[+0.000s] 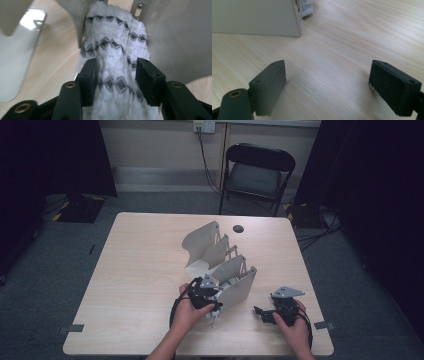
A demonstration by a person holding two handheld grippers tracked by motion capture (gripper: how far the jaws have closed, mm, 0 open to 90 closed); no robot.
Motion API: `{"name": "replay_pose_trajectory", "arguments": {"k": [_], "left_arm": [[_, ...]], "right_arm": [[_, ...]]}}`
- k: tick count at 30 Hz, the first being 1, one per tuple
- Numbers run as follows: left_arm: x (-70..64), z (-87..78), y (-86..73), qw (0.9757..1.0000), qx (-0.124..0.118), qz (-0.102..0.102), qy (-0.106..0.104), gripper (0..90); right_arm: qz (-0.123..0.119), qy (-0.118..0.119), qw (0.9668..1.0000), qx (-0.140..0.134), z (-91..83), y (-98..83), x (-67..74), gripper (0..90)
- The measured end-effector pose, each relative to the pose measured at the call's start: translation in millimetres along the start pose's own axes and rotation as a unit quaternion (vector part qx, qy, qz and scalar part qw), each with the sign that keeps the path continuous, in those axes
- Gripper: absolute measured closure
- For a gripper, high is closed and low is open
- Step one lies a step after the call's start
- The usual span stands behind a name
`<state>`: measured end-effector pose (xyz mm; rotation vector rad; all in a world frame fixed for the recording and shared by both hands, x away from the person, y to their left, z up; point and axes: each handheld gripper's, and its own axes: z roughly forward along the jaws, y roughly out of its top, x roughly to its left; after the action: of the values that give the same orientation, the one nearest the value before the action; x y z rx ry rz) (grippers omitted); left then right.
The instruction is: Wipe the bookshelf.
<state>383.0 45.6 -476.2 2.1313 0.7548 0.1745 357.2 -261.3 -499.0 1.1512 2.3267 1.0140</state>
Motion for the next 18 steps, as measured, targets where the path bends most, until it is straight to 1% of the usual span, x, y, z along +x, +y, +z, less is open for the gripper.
{"name": "replay_pose_trajectory", "arguments": {"k": [1,2,3,4,7,9,12,15,16,17,18], "left_arm": [[0.7,-4.3,0.2,1.0,-0.004,0.001,0.001,50.6],[1.6,-9.3,0.3,1.0,0.0,0.008,0.002,49.8],[2.0,-13.2,-0.3,1.0,0.0,0.008,0.004,49.7],[3.4,-16.9,-1.6,0.9999,0.009,0.013,0.004,50.3],[5.3,-19.4,-9.2,0.9996,0.025,0.013,0.007,52.7],[6.2,-17.8,-15.3,0.9996,0.027,0.009,0.003,59.0],[2.9,-12.3,-17.6,0.9995,0.031,-0.001,0.0,69.8],[-2.0,-9.1,-13.3,0.9993,0.038,0.006,0.001,78.4],[-3.6,-8.8,-11.4,0.9993,0.038,0.007,0.001,80.2],[-4.3,-8.6,-9.3,0.9992,0.038,0.014,0.0,81.7],[-5.2,-7.8,-7.6,0.9994,0.032,0.013,0.0,82.4]], "right_arm": [[0.0,0.0,1.0,0.0,0.0,0.0,0.0,13.5],[0.0,0.0,1.0,0.0,0.0,0.0,0.1,13.5],[0.0,0.0,1.0,0.0,0.0,0.0,0.0,13.5],[0.0,0.0,1.0,0.0,0.0,0.0,0.0,13.5],[0.0,0.0,1.0,0.0,0.1,0.0,0.1,13.5],[0.0,0.0,1.0,0.0,0.0,0.0,0.1,13.5],[0.001,-0.001,1.0,0.001,0.1,0.2,0.4,13.5],[0.002,-0.001,1.0,0.001,0.2,0.2,0.5,13.5],[0.002,-0.001,1.0,0.001,0.2,0.3,0.5,13.5],[0.002,-0.001,1.0,0.001,0.2,0.3,0.5,13.5],[0.002,-0.001,1.0,0.001,0.3,0.3,0.5,13.5]]}}
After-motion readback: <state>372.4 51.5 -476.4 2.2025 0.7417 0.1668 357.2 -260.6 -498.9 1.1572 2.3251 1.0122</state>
